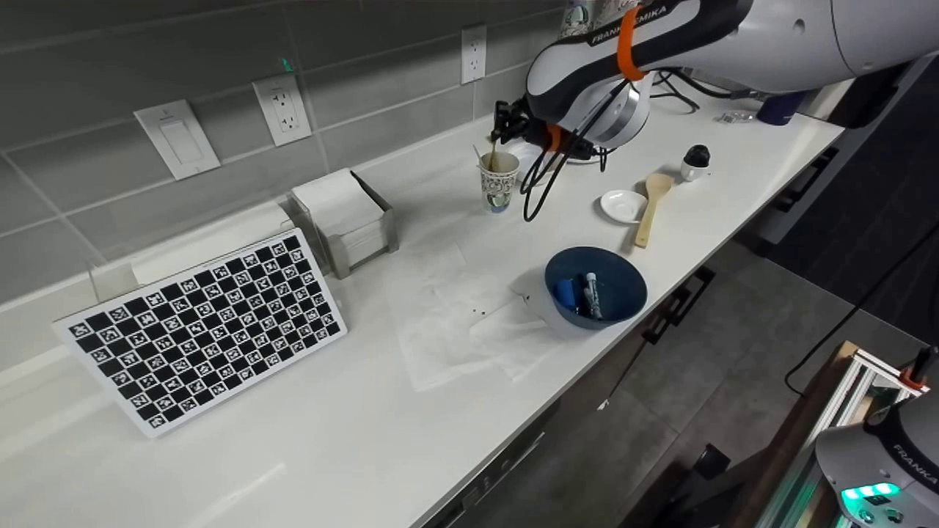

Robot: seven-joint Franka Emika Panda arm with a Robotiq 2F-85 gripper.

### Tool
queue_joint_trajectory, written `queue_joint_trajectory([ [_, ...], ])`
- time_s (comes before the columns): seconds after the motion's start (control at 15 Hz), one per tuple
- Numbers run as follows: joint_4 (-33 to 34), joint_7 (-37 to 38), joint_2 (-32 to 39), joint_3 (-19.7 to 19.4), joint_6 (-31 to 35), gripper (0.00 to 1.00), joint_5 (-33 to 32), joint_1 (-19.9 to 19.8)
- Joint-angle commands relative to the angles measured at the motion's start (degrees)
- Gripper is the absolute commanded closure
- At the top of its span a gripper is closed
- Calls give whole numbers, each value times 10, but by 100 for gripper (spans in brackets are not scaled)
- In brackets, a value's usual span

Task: Pick up the brown sachets, then place them in the cup

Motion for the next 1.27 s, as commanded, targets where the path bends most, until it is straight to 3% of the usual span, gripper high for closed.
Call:
queue_joint_trajectory([
  [0.0,-4,34,-15,-32,-36,45,-31,19],
  [0.2,-55,40,-75,-77,-123,25,-75,28],
  [0.4,-119,-111,-170,-57,-192,3,-29,-20],
  [0.53,-156,-190,-229,-53,-218,0,-9,-44],
  [0.8,-240,-347,-357,-83,-248,0,73,-69],
  [0.87,-259,-372,-390,6,-259,0,85,-176],
  [0.93,-281,-393,-422,-83,-269,0,103,-105],
  [1.0,-297,-415,-449,-79,-285,0,117,-134],
  [1.07,-308,-430,-467,-12,-320,0,136,-233],
  [1.13,-258,-396,-390,13,-299,0,121,-231],
  [1.2,-274,-414,-414,20,-322,0,130,-264],
])
